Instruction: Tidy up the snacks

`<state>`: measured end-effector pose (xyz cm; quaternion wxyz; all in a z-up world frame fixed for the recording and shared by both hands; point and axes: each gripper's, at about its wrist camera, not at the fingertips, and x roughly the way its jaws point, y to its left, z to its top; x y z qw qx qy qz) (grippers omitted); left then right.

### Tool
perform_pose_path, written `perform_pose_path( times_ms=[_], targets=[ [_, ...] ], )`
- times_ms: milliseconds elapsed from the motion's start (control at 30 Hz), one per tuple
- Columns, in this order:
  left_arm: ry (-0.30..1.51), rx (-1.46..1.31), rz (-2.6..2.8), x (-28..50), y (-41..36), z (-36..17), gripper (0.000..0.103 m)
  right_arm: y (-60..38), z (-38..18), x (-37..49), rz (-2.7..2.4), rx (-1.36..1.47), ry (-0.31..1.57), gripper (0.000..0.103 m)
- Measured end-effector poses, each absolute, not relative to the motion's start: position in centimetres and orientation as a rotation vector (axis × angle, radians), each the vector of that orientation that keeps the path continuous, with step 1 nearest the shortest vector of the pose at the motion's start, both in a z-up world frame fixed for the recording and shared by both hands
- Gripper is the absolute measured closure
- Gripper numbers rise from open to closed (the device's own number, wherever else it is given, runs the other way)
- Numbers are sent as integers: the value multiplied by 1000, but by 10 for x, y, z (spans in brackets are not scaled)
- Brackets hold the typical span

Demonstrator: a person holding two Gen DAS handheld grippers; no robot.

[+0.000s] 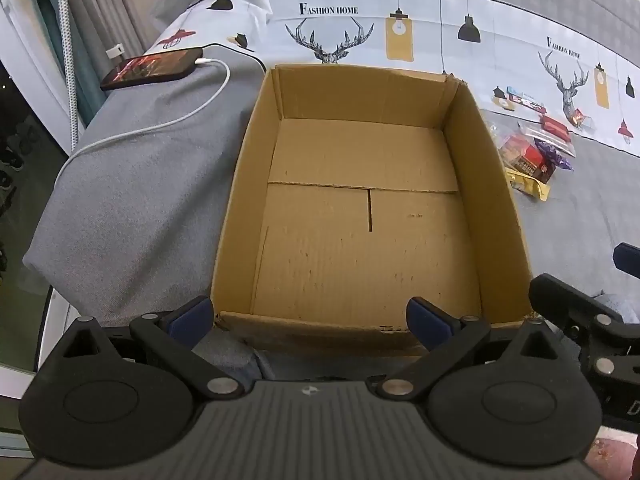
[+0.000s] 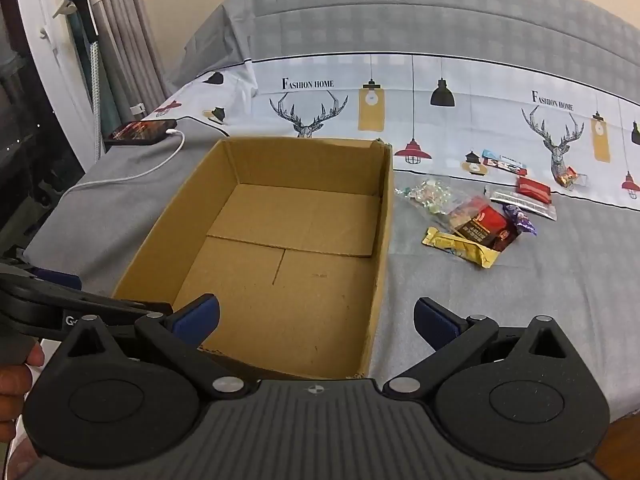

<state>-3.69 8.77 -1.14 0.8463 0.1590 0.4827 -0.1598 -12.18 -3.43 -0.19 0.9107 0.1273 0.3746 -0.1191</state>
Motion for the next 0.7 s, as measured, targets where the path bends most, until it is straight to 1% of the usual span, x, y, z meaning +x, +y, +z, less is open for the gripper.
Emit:
perform_pose_path(
  times_ms=[233,700],
  targets=[
    [1018,349,-338,-37,90,-12,0,-23,3,-122,-245,260,766,0],
    [1019,362,-340,-39,91,-13,0,-32,2,-128,-243,275,764,0]
  ],
)
